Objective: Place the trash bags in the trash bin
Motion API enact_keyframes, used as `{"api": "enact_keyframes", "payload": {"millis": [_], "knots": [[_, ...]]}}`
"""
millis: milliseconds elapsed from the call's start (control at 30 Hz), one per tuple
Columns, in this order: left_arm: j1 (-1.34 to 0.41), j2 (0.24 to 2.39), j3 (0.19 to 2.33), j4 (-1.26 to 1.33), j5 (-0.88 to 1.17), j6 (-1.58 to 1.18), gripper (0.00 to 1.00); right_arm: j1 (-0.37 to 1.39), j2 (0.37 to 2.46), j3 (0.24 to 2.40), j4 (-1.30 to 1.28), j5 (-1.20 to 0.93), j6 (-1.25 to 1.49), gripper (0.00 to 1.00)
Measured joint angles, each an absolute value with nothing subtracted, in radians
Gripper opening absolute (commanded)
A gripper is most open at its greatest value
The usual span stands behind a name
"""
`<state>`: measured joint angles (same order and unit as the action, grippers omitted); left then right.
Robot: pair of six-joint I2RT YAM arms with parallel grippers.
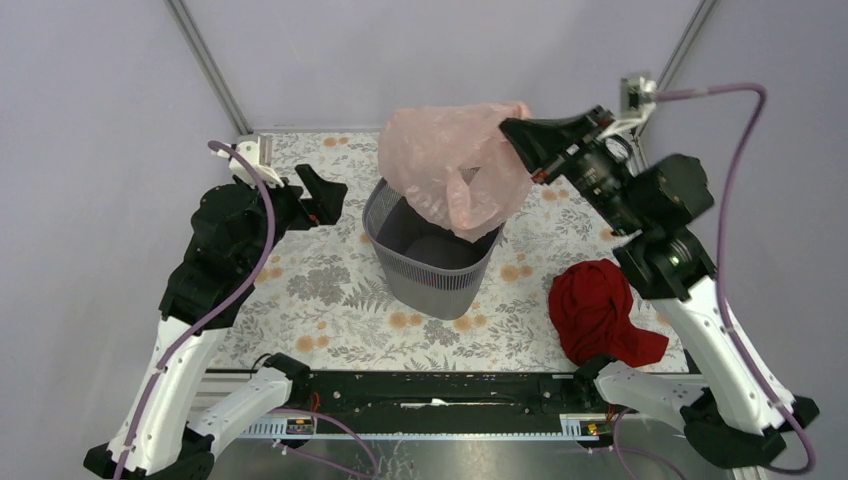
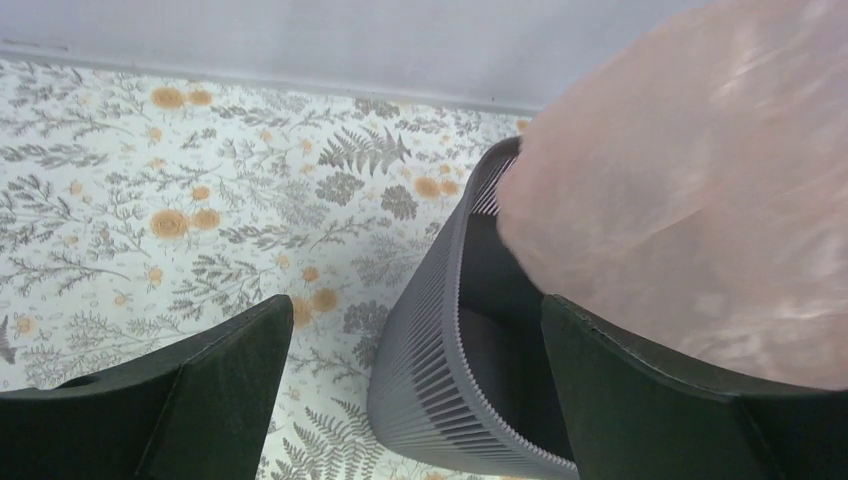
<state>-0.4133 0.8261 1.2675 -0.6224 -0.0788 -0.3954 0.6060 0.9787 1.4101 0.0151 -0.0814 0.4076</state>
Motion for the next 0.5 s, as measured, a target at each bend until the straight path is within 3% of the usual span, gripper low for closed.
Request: {"api": "enact_keyframes", "payload": {"millis": [233,500], "knots": [[-0.413,0.809,1.309,-0.588,-0.072,-0.398,0.99,0.606,1.223,1.582,0.203,-0.362,0.633,0.0],[-0.414,0.714,1.309,-0.579,-0.027,-0.387,0.99,0.606,1.334,1.696,0.481,-0.344,0.953,0.0]]}}
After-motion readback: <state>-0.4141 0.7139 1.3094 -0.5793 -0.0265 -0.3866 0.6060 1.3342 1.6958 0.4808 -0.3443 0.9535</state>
